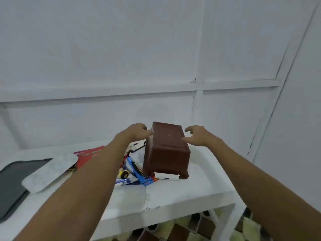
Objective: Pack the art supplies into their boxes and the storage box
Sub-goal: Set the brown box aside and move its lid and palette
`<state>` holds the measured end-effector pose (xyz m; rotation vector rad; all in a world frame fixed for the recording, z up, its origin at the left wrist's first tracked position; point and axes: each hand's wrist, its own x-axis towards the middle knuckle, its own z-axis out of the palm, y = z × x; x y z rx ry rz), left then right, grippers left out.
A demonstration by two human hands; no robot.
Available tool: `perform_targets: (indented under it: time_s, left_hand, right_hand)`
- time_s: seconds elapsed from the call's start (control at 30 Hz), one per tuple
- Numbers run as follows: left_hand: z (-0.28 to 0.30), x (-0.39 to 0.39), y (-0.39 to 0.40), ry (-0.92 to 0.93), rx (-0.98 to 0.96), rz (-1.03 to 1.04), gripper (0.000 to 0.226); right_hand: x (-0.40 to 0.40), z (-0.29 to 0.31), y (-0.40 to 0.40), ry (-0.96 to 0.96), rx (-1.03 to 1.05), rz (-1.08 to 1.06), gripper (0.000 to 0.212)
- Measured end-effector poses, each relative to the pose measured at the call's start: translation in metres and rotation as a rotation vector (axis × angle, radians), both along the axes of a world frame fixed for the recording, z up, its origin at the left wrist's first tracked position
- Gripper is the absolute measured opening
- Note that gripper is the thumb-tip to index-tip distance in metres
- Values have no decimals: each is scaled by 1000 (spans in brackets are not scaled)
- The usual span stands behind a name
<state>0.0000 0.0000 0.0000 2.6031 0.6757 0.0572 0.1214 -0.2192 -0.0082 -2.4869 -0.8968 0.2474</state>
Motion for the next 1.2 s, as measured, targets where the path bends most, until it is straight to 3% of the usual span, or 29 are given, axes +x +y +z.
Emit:
perform_targets:
  time_s: [0.13,0.33,0.53,0.77,0.87,1.03,1.2]
  left_hand:
    - [-33,13,-1,14,-223,80,54]
    - [-64,46,16,10,-414,195,62]
    - [-91,78,42,33,-646,224,82]
    - [-109,98,47,-19,-813,230,84]
    - [-111,98,42,-59,-820,256,82]
    - [-89,98,25,-163,-777,228,56]
    - [-42,118,3,-413,-804,90,54]
  right_hand:
    - [16,-30,-5,118,-4,-33,56]
    - [59,-71,12,301,79,-134,74]
    - [100,-99,28,551,232,-203,80]
    - [108,-113,42,781,314,-125,42]
    - [105,-112,43,788,332,-95,37]
    - [107,-103,27,712,443,-23,37]
    - [139,-57,-6,648,655,82,46]
